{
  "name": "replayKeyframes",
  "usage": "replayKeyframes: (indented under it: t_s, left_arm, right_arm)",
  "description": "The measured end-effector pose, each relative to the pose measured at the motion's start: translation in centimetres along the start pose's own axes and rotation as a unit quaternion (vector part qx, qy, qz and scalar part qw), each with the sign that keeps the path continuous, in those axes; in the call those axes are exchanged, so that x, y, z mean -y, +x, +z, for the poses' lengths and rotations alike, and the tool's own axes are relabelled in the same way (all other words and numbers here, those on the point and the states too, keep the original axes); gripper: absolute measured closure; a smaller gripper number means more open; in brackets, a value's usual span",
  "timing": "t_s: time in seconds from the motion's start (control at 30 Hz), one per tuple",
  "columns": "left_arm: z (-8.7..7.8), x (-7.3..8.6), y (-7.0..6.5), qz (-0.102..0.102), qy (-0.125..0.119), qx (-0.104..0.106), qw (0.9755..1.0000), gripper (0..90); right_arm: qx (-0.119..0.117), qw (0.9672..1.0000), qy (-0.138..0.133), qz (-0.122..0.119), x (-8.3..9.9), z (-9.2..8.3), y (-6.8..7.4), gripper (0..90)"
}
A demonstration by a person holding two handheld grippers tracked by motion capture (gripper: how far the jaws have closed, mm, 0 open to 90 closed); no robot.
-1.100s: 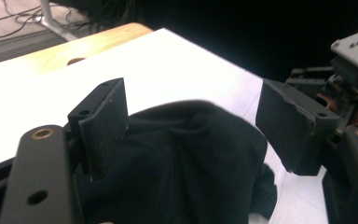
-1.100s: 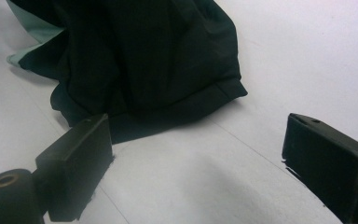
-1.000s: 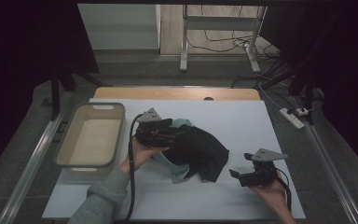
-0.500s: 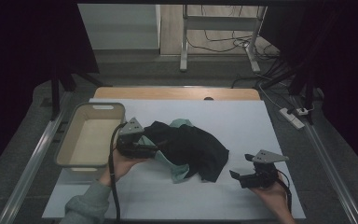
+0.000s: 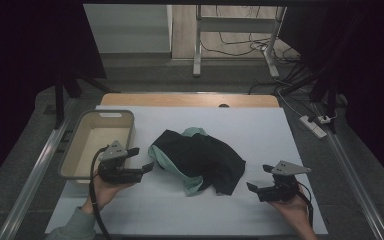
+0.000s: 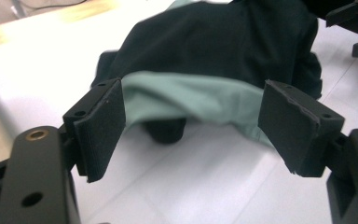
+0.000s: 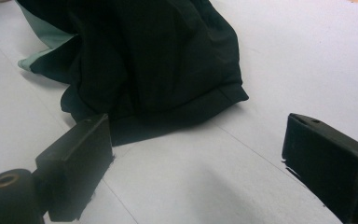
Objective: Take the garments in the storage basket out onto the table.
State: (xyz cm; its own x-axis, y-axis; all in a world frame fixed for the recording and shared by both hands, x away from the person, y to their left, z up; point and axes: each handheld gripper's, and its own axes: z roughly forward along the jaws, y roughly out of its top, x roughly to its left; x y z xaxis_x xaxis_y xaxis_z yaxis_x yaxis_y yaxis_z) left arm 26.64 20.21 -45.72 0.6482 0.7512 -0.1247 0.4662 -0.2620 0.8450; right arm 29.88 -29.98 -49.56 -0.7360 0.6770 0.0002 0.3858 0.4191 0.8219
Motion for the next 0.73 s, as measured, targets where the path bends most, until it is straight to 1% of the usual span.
replayKeyframes:
  t_s: [0.07, 0.1, 0.17, 0.23, 0.33, 0.43, 0.57, 0.73]
  left_arm:
    - [-0.7, 0.8, 0.2, -0.003, 0.001, -0.009, 1.0, 23.5]
    - [-0.7, 0.8, 0.2, -0.003, 0.001, -0.009, 1.0, 23.5]
    - [-1.4, 1.5, 0.4, -0.004, 0.003, -0.019, 0.9998, 23.5]
    - [-2.4, 2.4, 0.5, -0.013, 0.0, -0.021, 0.9997, 23.5]
    - [-2.9, 2.9, 0.5, -0.015, -0.003, -0.023, 0.9996, 23.5]
    - [-3.3, 3.5, 0.5, -0.014, 0.004, -0.028, 0.9995, 23.0]
    - [-3.4, 3.6, 0.6, -0.016, 0.005, -0.029, 0.9994, 22.6]
    - [-3.3, 3.5, 0.6, -0.014, 0.004, -0.03, 0.9994, 22.3]
  right_arm:
    - [0.001, 1.0, -0.001, 0.0, 0.0, 0.0, 0.0, 7.5]
    - [0.001, 1.0, -0.001, 0.0, 0.0, 0.0, 0.0, 7.5]
    - [0.001, 1.0, -0.003, -0.002, 0.0, 0.0, 0.0, 7.5]
    - [0.002, 1.0, -0.004, -0.002, -0.1, -0.1, 0.0, 7.6]
    - [0.002, 1.0, -0.008, -0.002, -0.1, -0.1, 0.0, 7.6]
    - [0.003, 0.9999, -0.01, -0.003, -0.1, -0.2, 0.0, 7.6]
    - [0.004, 0.9999, -0.013, -0.006, -0.1, -0.3, 0.1, 7.7]
    - [0.004, 0.9998, -0.021, -0.007, -0.1, -0.4, 0.2, 7.7]
